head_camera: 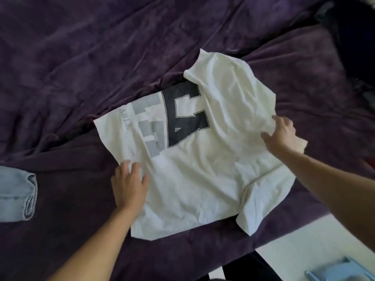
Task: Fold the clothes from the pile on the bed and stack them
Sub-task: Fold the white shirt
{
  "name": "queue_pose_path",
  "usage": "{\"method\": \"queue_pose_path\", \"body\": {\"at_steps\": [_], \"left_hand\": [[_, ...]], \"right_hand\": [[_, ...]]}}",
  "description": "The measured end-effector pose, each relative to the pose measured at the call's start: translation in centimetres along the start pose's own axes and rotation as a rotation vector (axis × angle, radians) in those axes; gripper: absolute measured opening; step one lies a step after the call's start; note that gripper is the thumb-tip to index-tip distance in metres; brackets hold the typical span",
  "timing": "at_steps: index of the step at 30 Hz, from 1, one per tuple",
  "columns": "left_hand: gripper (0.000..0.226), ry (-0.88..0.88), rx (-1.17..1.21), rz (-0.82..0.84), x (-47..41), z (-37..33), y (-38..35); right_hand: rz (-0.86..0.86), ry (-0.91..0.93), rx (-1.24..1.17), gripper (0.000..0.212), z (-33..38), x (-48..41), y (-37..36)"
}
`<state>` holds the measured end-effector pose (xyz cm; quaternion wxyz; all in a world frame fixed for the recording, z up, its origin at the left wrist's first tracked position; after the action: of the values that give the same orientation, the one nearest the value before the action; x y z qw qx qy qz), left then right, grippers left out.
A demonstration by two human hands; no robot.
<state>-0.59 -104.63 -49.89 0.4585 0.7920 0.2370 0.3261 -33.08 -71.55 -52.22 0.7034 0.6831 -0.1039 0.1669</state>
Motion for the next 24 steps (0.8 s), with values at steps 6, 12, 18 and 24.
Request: {"method": "queue_pose_path", "body": {"at_steps": [6,12,18,24], "left_hand": [[0.055,-0.201,-0.141,0.403,14.2,-1.1,-8.6],[0.050,-0.121,-0.221,0.306,14.5,-0.1,-10.2],[0.033,-0.237,-0.210,0.245,15.9,0.2,-9.0],[0.046,-0.234,-0.183,0.264,21.8,2.1,-6.8]], "right_hand": [[0.249,-0.465,-0.066,0.106,-10.3,11.8,-6.9],[0.309,-0.442,-0.116,0.056,-12.3,12.3,-10.1],[0.145,-0.650,-0.531,0.015,-22.1,14.7,-7.2],[0.202,-0.674,-0.760,0.018,-21.2,18.8,-6.6]]}}
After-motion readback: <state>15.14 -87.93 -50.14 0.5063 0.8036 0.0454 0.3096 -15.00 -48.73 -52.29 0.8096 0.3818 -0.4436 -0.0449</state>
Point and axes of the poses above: each hand's wrist, its own x-axis away from the middle knuckle, its own y-axis out of the back of the hand, z = x × y, the point moved 8 cm from there along -x, towards the middle knuckle, and after that the axes turned 14 degrees about x, right-handed, at the moved point
